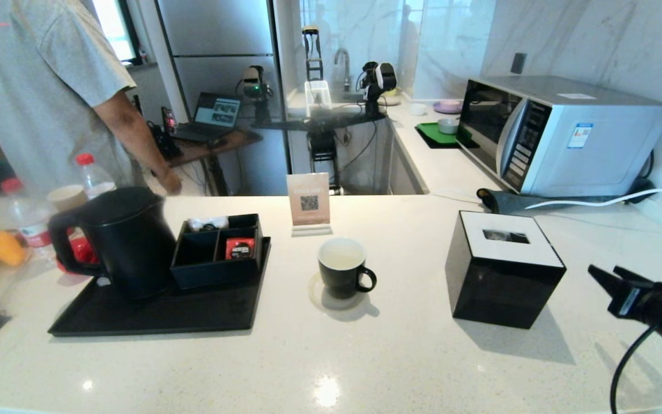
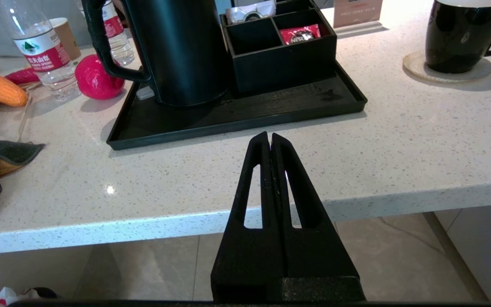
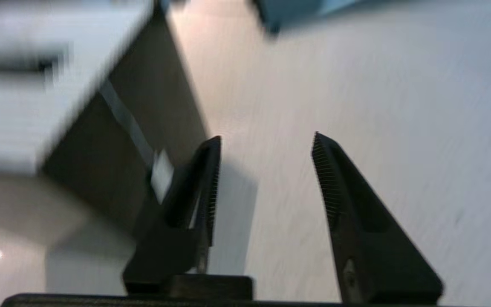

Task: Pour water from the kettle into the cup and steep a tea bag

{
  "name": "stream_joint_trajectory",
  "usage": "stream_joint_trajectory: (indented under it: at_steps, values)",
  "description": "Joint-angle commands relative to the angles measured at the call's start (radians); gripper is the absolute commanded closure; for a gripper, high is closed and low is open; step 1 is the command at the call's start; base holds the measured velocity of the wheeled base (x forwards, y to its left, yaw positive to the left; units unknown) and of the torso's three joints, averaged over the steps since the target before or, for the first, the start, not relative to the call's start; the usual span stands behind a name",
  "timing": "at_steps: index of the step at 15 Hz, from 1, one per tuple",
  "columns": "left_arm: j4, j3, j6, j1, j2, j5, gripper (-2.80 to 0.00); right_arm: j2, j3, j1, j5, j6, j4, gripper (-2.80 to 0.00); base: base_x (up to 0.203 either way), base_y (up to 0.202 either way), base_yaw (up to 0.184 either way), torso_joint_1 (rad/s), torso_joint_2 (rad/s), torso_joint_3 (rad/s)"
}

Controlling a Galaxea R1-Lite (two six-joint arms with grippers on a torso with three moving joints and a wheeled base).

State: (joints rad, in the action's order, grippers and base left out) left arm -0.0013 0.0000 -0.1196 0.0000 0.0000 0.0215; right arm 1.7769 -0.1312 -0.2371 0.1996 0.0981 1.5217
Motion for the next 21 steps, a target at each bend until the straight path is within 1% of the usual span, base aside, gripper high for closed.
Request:
stream_joint_trajectory:
  at_steps: [1,2,4,6,8,9,10,11,12,13,14,15,17,18,19,21]
  values:
    - [0.000,0.000,0.000,0.000,0.000,0.000,0.00,-0.057,-0.135,-0.036,0.003,0.002,0.004,0.00,0.000,0.000,0.000,0.000,0.00,0.000]
    - [0.000,0.000,0.000,0.000,0.000,0.000,0.00,-0.097,-0.190,-0.043,0.004,0.003,-0.044,0.00,0.000,0.000,0.000,0.000,0.00,0.000]
    - [0.000,0.000,0.000,0.000,0.000,0.000,0.00,-0.179,-0.312,-0.044,0.023,0.003,-0.204,0.00,0.000,0.000,0.000,0.000,0.00,0.000]
    - [0.000,0.000,0.000,0.000,0.000,0.000,0.00,-0.254,-0.469,-0.043,0.140,0.003,-0.423,0.00,0.000,0.000,0.000,0.000,0.00,0.000]
    - [0.000,0.000,0.000,0.000,0.000,0.000,0.00,-0.308,-0.613,-0.036,0.271,-0.002,-0.702,0.00,0.000,0.000,0.000,0.000,0.00,0.000]
    - [0.000,0.000,0.000,0.000,0.000,0.000,0.00,-0.330,-0.682,-0.019,0.323,-0.004,-0.846,0.00,0.000,0.000,0.000,0.000,0.00,0.000]
    - [0.000,0.000,0.000,0.000,0.000,0.000,0.00,-0.345,-0.738,0.018,0.351,-0.006,-0.971,0.00,0.000,0.000,0.000,0.000,0.00,0.000]
    - [0.000,0.000,0.000,0.000,0.000,0.000,0.00,-0.352,-0.775,0.066,0.362,-0.007,-1.068,0.00,0.000,0.000,0.000,0.000,0.00,0.000]
    - [0.000,0.000,0.000,0.000,0.000,0.000,0.00,-0.353,-0.800,0.114,0.359,-0.008,-1.135,0.00,0.000,0.000,0.000,0.000,0.00,0.000]
    - [0.000,0.000,0.000,0.000,0.000,0.000,0.00,-0.347,-0.809,0.160,0.328,-0.006,-1.172,0.00,0.000,0.000,0.000,0.000,0.00,0.000]
    - [0.000,0.000,0.000,0.000,0.000,0.000,0.00,-0.335,-0.811,0.206,0.270,0.002,-1.193,0.00,0.000,0.000,0.000,0.000,0.00,0.000]
    - [0.000,0.000,0.000,0.000,0.000,0.000,0.00,-0.325,-0.813,0.258,0.195,0.030,-1.210,0.00,0.000,0.000,0.000,0.000,0.00,0.000]
    - [0.000,0.000,0.000,0.000,0.000,0.000,0.00,-0.294,-0.822,0.372,0.045,0.152,-1.227,0.00,0.000,0.000,0.000,0.000,0.00,0.000]
    - [0.000,0.000,0.000,0.000,0.000,0.000,0.00,-0.273,-0.828,0.415,-0.035,0.213,-1.231,0.00,0.000,0.000,0.000,0.000,0.00,0.000]
    - [0.000,0.000,0.000,0.000,0.000,0.000,0.00,-0.246,-0.838,0.447,-0.113,0.263,-1.234,0.00,0.000,0.000,0.000,0.000,0.00,0.000]
    - [0.000,0.000,0.000,0.000,0.000,0.000,0.00,-0.192,-0.868,0.486,-0.257,0.344,-1.257,0.00,0.000,0.000,0.000,0.000,0.00,0.000]
